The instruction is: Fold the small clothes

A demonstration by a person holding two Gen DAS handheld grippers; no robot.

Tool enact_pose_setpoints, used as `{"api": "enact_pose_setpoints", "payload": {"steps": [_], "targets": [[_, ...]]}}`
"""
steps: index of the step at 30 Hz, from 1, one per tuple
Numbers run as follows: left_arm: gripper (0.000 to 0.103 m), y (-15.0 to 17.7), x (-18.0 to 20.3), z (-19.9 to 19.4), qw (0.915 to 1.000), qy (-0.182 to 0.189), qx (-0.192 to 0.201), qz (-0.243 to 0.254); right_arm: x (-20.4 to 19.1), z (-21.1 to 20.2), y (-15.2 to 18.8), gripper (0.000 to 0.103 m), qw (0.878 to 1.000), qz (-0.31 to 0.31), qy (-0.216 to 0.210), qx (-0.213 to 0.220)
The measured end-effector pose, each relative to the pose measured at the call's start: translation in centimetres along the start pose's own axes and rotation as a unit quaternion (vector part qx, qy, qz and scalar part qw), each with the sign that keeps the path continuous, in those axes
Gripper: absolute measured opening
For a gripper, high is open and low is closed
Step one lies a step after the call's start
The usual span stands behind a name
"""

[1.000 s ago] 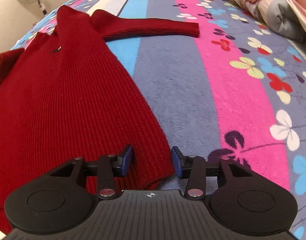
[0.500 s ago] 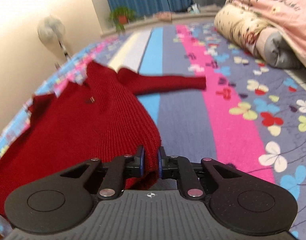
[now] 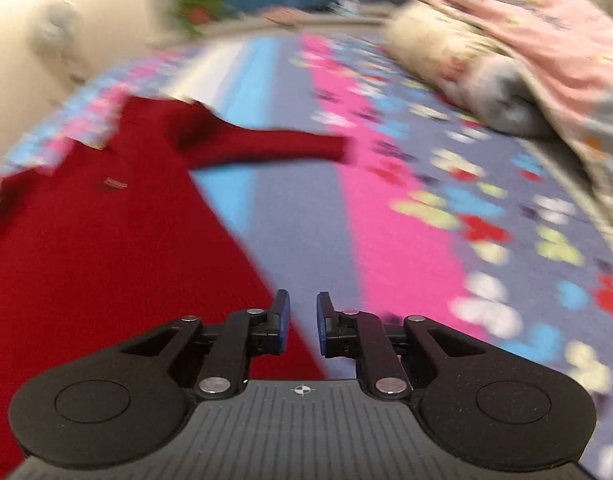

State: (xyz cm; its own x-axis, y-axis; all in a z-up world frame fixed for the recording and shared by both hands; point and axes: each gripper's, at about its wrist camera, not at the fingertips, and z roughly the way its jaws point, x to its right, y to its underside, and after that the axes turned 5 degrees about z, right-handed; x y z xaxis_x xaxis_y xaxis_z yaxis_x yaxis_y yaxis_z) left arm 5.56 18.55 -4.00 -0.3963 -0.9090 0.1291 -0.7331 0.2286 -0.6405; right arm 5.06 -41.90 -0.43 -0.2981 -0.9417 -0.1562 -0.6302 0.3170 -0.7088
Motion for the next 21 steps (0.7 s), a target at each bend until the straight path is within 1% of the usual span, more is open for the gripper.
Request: {"api": "enact_pose_setpoints", "payload": {"steps": [1, 2, 3, 4, 5, 6, 7, 8, 9, 11, 13, 14, 17, 20, 21], "targets": [[0.036, -0.1, 0.6, 0.6, 0.9999, 0.003, -0.007, 0.01, -0.6, 0.2, 0.1, 0.026, 1.0, -0.009, -0.026, -0.005], [0.038, -0.4, 1.5, 1.2, 0.9996, 0.003, -0.019, 0.021, -1.1, 0.6, 0.4, 0.035, 0.998, -0.017, -0.052, -0.021], [0.042, -0.6, 1.8, 2.1, 0.9989, 0.0, -0.034, 0.032, -1.7, 1.5, 0.8, 0.04, 0.996, -0.024, -0.073, -0.047], [0.047, -0.6, 2.3, 3.2, 0.9974, -0.006, -0.057, 0.042, -2.1, 2.6, 1.4, 0.04, 0.993, -0.03, -0.082, -0.079], [0.047, -0.4, 2.7, 4.2, 0.995, -0.016, -0.084, 0.051, -2.3, 3.9, 2.1, 0.04, 0.989, -0.04, -0.075, -0.118], [0.047, -0.3, 3.1, 5.3, 0.9917, -0.029, -0.11, 0.06, -2.4, 5.1, 2.9, 0.04, 0.986, -0.051, -0.057, -0.151], [0.047, -0.2, 3.6, 5.9, 0.9888, -0.04, -0.125, 0.071, -2.4, 5.9, 3.6, 0.04, 0.983, -0.065, -0.039, -0.17], [0.048, -0.3, 4.0, 6.1, 0.9876, -0.047, -0.126, 0.081, -2.6, 5.8, 3.5, 0.04, 0.983, -0.072, -0.039, -0.163], [0.048, -0.4, 4.3, 6.0, 0.988, -0.05, -0.12, 0.084, -2.8, 5.4, 3.3, 0.041, 0.984, -0.074, -0.04, -0.157], [0.052, -0.9, 4.6, 5.2, 0.9918, -0.05, -0.091, 0.075, -2.8, 4.6, 2.7, 0.042, 0.987, -0.068, -0.05, -0.138], [0.062, -1.3, 4.5, 4.4, 0.9944, -0.055, -0.061, 0.066, -2.9, 3.9, 2.5, 0.043, 0.989, -0.067, -0.058, -0.12], [0.064, -1.4, 4.6, 4.1, 0.9948, -0.064, -0.049, 0.062, -3.1, 3.6, 2.4, 0.043, 0.989, -0.07, -0.061, -0.112], [0.065, -2.3, 4.3, 4.0, 0.9943, -0.089, -0.031, 0.05, -3.6, 3.0, 2.2, 0.043, 0.99, -0.082, -0.065, -0.092], [0.072, -3.2, 3.9, 3.8, 0.9922, -0.12, -0.008, 0.033, -3.8, 2.4, 1.8, 0.043, 0.992, -0.074, -0.075, -0.074], [0.075, -3.5, 3.8, 3.8, 0.9906, -0.134, 0.002, 0.028, -3.8, 2.2, 1.6, 0.043, 0.992, -0.068, -0.078, -0.068]]}}
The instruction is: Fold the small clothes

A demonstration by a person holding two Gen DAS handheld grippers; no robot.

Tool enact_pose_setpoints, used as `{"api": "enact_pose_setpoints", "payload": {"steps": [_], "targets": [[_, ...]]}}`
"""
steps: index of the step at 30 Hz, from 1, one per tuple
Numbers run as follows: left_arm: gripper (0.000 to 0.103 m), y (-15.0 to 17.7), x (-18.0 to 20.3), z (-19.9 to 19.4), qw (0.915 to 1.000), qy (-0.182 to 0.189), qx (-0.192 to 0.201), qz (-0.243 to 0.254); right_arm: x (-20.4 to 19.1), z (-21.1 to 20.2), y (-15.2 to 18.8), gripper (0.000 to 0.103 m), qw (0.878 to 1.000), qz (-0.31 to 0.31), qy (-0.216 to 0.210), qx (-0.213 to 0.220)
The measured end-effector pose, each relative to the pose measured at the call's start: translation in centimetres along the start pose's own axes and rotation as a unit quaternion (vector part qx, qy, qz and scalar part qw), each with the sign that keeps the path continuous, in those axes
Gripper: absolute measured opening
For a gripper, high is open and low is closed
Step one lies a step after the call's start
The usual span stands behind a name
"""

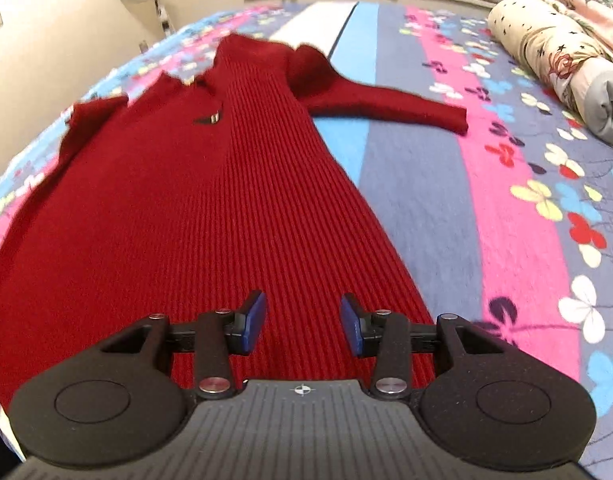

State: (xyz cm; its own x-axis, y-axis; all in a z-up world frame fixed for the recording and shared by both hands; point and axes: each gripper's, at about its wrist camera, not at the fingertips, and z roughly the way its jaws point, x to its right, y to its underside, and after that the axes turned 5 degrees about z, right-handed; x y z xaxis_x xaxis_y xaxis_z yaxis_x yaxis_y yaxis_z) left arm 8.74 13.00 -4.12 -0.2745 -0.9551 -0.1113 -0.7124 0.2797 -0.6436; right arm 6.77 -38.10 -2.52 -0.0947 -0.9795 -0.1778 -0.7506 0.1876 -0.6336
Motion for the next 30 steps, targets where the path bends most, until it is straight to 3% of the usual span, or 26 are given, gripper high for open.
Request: {"api": "enact_pose_setpoints", "payload": {"steps": [3, 8, 10, 12, 21, 24, 29, 30], "targets": [[0.079, -1.0, -0.7, 0.2, 0.9991, -0.034, 0.018, -0.02, -0.2, -0.7, -0.3, 0.043, 1.0, 0.007, -0.002, 0.026], [0.079, -2.5, -1.4, 0.6, 0.9969, -0.058, 0.039, -0.037, -0.6, -1.1, -0.9, 0.043, 0.998, 0.0, -0.006, 0.066], [0.079, -3.0, -1.6, 0.9, 0.9956, -0.072, 0.047, -0.039, -0.8, -1.3, -1.1, 0.04, 0.996, -0.006, -0.015, 0.083], [0.079, -3.7, -1.7, 1.5, 0.9942, -0.084, 0.052, -0.043, -0.9, -1.4, -1.2, 0.029, 0.995, -0.012, -0.024, 0.095], [0.079, -6.4, -3.4, 5.1, 0.9854, -0.138, 0.085, -0.054, -0.9, -1.2, -2.4, 0.024, 0.992, -0.004, -0.031, 0.124], [0.079, -7.5, -4.5, 6.3, 0.9817, -0.145, 0.097, -0.075, -1.2, -1.0, -2.5, 0.024, 0.992, -0.012, -0.033, 0.119], [0.077, -9.2, -7.0, 8.4, 0.979, -0.115, 0.115, -0.123, -1.9, 0.2, -2.5, 0.026, 0.995, -0.038, -0.018, 0.094], [0.072, -9.6, -7.4, 8.8, 0.9783, -0.11, 0.121, -0.128, -1.9, 0.5, -2.4, 0.028, 0.995, -0.039, -0.016, 0.088]]}}
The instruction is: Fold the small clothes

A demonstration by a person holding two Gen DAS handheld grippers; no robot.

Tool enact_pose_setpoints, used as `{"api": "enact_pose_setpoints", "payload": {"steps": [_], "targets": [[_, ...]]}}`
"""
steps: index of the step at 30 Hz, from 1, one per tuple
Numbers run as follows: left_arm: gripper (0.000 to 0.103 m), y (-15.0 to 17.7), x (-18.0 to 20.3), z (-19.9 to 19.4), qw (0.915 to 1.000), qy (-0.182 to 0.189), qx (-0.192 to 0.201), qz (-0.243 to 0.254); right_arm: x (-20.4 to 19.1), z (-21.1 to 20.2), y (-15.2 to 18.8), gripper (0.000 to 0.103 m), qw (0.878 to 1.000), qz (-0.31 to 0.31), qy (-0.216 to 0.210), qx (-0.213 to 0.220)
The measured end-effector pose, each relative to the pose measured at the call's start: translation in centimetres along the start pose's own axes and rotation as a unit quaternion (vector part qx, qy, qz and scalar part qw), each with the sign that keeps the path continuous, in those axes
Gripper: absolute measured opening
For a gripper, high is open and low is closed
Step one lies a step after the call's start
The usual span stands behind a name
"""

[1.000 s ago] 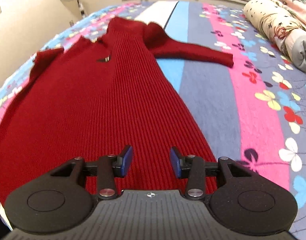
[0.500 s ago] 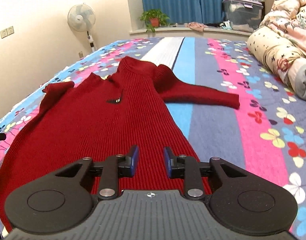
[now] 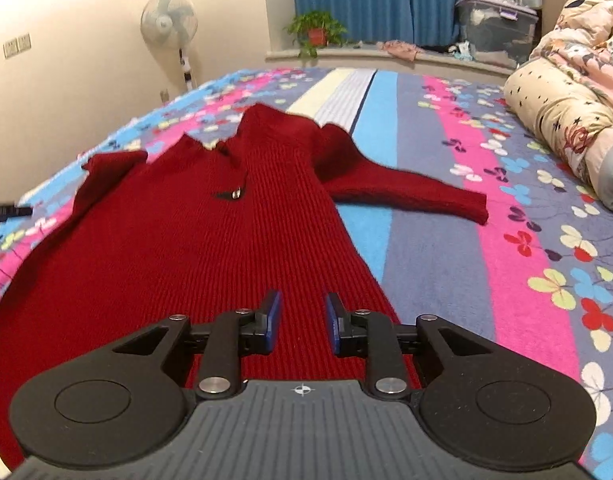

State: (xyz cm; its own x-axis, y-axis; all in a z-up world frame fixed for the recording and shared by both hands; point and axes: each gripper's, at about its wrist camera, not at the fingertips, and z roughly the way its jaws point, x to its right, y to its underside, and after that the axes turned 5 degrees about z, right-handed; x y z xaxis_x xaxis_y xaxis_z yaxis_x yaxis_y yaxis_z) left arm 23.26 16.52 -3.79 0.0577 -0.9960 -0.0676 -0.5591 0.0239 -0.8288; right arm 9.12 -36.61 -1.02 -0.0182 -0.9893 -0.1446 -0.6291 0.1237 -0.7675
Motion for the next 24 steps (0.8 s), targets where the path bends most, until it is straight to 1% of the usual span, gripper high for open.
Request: {"api": "enact_pose_setpoints", "payload": {"steps": [1, 2, 4, 7, 8, 11, 12, 13, 14, 15, 16, 17, 20, 23, 24], "targets": [[0.066, -0.4, -0.3, 0.7, 1.0, 0.002, 0.005, -0.004, -0.1, 0.3, 0.1, 0.029, 1.0, -0.003, 0.001, -0.007], [0.063, -0.6, -0.5, 1.3, 0.9999, 0.005, 0.008, -0.006, -0.3, 0.6, 0.1, 0.029, 1.0, -0.007, 0.001, -0.013], [0.044, -1.2, -1.3, 3.0, 0.9996, 0.012, 0.012, -0.02, -0.6, 1.1, 0.3, 0.029, 1.0, -0.018, 0.002, -0.021], [0.029, -1.9, -2.5, 5.7, 0.997, 0.035, 0.011, -0.068, -1.3, 2.3, 1.0, 0.029, 0.998, -0.047, 0.01, -0.052], [0.028, -2.2, -2.9, 6.6, 0.9956, 0.045, 0.011, -0.082, -1.5, 2.9, 1.3, 0.029, 0.996, -0.057, 0.016, -0.066], [0.028, -3.3, -3.5, 9.2, 0.9886, 0.078, 0.01, -0.128, -1.9, 4.7, 2.3, 0.029, 0.99, -0.082, 0.028, -0.111], [0.029, -3.7, -3.8, 10.1, 0.9828, 0.094, 0.007, -0.159, -2.0, 5.2, 2.5, 0.029, 0.988, -0.088, 0.032, -0.122], [0.037, -4.0, -4.1, 10.8, 0.9761, 0.113, 0.006, -0.185, -2.1, 5.7, 2.8, 0.029, 0.986, -0.093, 0.034, -0.131], [0.043, -4.4, -4.2, 11.6, 0.9669, 0.139, 0.006, -0.214, -2.1, 5.9, 2.8, 0.029, 0.986, -0.094, 0.034, -0.132], [0.057, -4.9, -4.0, 12.4, 0.959, 0.161, 0.005, -0.233, -2.3, 6.1, 2.8, 0.029, 0.986, -0.097, 0.032, -0.13], [0.067, -5.4, -3.7, 13.1, 0.9547, 0.173, 0.003, -0.242, -2.4, 6.2, 2.8, 0.029, 0.986, -0.101, 0.03, -0.128], [0.069, -5.9, -3.3, 13.7, 0.9525, 0.18, 0.005, -0.246, -2.5, 6.3, 2.9, 0.029, 0.986, -0.103, 0.028, -0.127], [0.069, -6.8, -2.3, 15.7, 0.9461, 0.195, 0.002, -0.259, -2.5, 6.6, 3.1, 0.029, 0.986, -0.107, 0.023, -0.124], [0.069, -6.6, -2.4, 18.1, 0.9391, 0.185, -0.015, -0.289, -2.2, 6.5, 3.2, 0.029, 0.987, -0.108, 0.017, -0.12], [0.066, -6.4, -2.6, 18.9, 0.9374, 0.178, -0.018, -0.299, -2.2, 6.5, 3.2, 0.029, 0.987, -0.106, 0.014, -0.12]]}}
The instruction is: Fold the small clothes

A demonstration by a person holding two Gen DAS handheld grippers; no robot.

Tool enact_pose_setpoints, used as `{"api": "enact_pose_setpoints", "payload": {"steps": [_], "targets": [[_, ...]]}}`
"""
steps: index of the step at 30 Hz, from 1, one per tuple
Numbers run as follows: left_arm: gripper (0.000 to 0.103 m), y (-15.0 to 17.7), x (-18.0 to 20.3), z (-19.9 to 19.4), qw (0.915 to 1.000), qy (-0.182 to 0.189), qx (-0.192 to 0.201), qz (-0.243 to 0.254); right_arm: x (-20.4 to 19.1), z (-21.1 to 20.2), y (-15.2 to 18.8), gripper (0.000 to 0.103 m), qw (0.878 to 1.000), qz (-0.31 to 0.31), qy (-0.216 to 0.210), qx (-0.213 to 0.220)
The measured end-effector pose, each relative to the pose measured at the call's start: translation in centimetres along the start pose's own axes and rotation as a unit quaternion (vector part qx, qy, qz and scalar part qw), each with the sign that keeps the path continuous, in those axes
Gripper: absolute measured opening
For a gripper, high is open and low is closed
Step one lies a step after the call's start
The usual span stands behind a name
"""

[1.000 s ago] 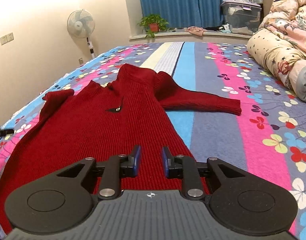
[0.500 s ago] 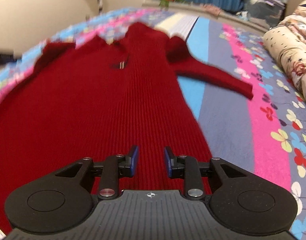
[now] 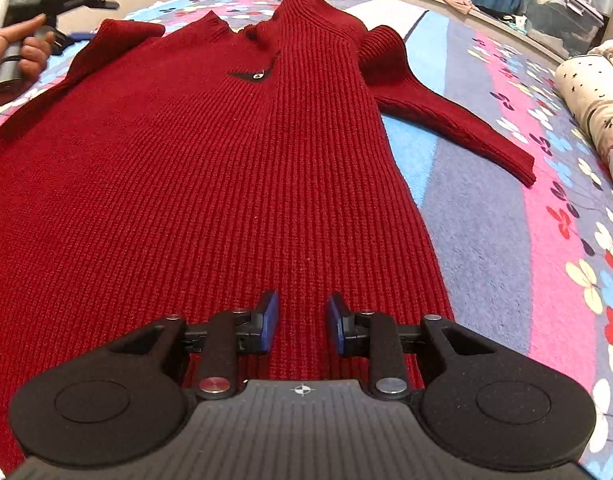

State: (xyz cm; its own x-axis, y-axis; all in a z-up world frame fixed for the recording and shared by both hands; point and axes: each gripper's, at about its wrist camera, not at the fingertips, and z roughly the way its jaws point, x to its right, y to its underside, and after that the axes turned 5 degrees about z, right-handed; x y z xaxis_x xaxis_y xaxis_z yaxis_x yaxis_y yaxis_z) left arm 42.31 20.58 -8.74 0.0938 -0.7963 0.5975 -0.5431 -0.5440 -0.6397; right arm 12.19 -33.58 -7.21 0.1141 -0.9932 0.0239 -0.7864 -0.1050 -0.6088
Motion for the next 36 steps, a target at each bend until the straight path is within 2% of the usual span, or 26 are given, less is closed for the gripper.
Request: {"api": "enact_pose_setpoints", "payload": {"steps": [2, 3, 5, 7, 9, 11, 13, 15, 17, 18, 19, 21, 24, 26, 29, 32, 35, 36], "targets": [[0.042, -0.2, -1.2, 0.9, 0.9999, -0.002, -0.002, -0.016, 0.2, 0.1, 0.0, 0.029, 1.0, 0.003, -0.004, 0.001], [0.013, -0.4, -1.8, 1.1, 0.9997, 0.006, -0.011, -0.02, 0.2, 0.1, 0.0, 0.03, 1.0, 0.003, -0.004, 0.002], [0.012, -1.2, -2.7, 0.4, 0.9995, 0.013, -0.01, -0.027, 0.4, 0.2, -0.2, 0.03, 1.0, -0.001, -0.005, 0.003], [0.011, -2.5, -3.5, -2.2, 0.9987, 0.014, 0.031, -0.038, 0.4, 0.2, -0.2, 0.03, 1.0, -0.003, -0.005, 0.003], [0.011, -4.1, -4.1, -6.2, 0.995, -0.02, 0.086, -0.047, 0.4, 0.3, -0.4, 0.03, 1.0, -0.002, -0.005, 0.002], [0.011, -5.0, -4.2, -11.3, 0.9855, -0.094, 0.134, -0.045, 0.3, 0.4, -0.6, 0.03, 1.0, -0.001, -0.004, -0.001], [0.012, -4.4, -4.1, -15.9, 0.9765, -0.147, 0.145, -0.061, 0.3, 0.3, -0.8, 0.03, 1.0, 0.001, -0.003, -0.003], [0.015, -3.4, -3.6, -19.3, 0.976, -0.153, 0.14, -0.065, 0.4, -0.1, -0.5, 0.03, 1.0, 0.002, -0.003, -0.005], [0.034, -2.2, -3.4, -22.2, 0.9698, -0.172, 0.165, -0.05, 0.4, -0.2, -0.6, 0.03, 1.0, 0.0, -0.002, -0.008], [0.062, -1.9, -3.6, -23.3, 0.9646, -0.186, 0.182, -0.042, 0.4, -0.2, -0.7, 0.03, 1.0, 0.0, -0.001, -0.008], [0.07, -1.7, -4.5, -24.2, 0.9596, -0.204, 0.187, -0.051, 0.4, -0.2, -0.6, 0.03, 1.0, 0.0, 0.0, -0.008], [0.07, -1.7, -7.1, -25.0, 0.9572, -0.211, 0.165, -0.11, 0.3, -0.3, -0.5, 0.03, 1.0, -0.001, 0.003, -0.008], [0.068, -1.4, -11.6, -25.3, 0.9519, -0.167, 0.126, -0.224, 0.2, -0.3, -0.4, 0.03, 1.0, -0.004, 0.007, -0.008], [0.068, -1.1, -13.8, -24.9, 0.9482, -0.159, 0.095, -0.258, 0.0, -0.3, -0.4, 0.03, 1.0, -0.006, 0.011, -0.009], [0.056, -1.3, -16.3, -23.8, 0.9443, -0.205, 0.07, -0.247, -0.1, -0.3, -0.4, 0.03, 1.0, -0.013, 0.015, -0.009], [0.041, -2.4, -18.2, -21.8, 0.9579, -0.203, 0.046, -0.198, -0.4, -0.2, -0.4, 0.03, 1.0, -0.018, 0.017, -0.008], [0.04, -2.7, -19.1, -19.2, 0.9732, -0.167, 0.018, -0.157, -0.4, -0.1, -0.3, 0.03, 1.0, -0.019, 0.015, -0.006], [0.04, -2.3, -19.1, -18.2, 0.9756, -0.165, 0.009, -0.145, -0.5, -0.1, -0.3, 0.03, 1.0, -0.02, 0.015, -0.005]]}}
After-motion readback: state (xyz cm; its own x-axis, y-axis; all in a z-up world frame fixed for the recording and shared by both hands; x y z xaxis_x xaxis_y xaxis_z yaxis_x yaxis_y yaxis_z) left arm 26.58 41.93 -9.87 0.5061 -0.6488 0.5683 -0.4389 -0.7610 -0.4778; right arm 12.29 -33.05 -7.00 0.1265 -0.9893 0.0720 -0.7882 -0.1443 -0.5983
